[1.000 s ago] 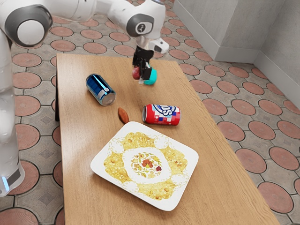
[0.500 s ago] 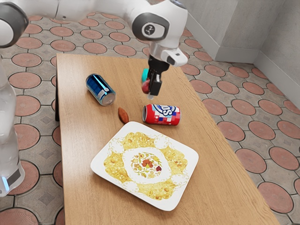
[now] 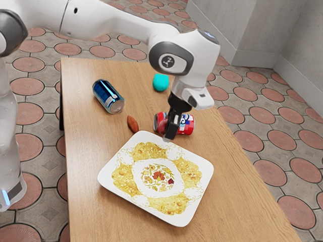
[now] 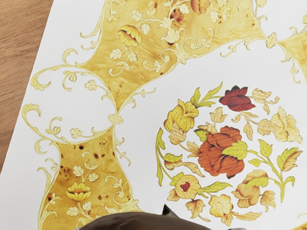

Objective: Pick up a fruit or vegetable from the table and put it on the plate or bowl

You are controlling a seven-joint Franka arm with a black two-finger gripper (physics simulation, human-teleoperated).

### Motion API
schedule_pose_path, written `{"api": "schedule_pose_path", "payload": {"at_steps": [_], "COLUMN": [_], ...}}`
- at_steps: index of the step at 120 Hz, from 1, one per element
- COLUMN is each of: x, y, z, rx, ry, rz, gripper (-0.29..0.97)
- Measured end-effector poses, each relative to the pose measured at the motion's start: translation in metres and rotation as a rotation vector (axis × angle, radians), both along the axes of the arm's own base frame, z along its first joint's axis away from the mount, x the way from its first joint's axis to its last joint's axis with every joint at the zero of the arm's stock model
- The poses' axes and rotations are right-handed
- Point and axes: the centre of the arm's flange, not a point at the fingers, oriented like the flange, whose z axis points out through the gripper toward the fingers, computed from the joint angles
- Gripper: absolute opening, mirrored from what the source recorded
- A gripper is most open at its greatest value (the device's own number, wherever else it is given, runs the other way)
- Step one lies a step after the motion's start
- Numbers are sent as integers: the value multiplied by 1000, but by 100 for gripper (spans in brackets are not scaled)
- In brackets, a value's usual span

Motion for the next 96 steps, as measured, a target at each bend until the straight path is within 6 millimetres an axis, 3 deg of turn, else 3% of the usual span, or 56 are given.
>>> {"api": "schedule_pose_path", "payload": {"at_steps": [14,24,39,57,80,85,88,96], "x": [-7,-8,-6,5,10,8,8,-9], "y": [-35,-48,-45,-39,-38,-45,-56,-114], "z": [-3,-5,-5,-16,-20,-10,8,52], "rx": [-17,-25,-29,-42,-51,-53,-65,-111], "ry": [1,0,-4,-6,-16,-36,-72,-150], "rz": [-46,-58,-38,-11,2,-14,-46,-195], "gripper": [28,28,29,53,64,65,66,67]}}
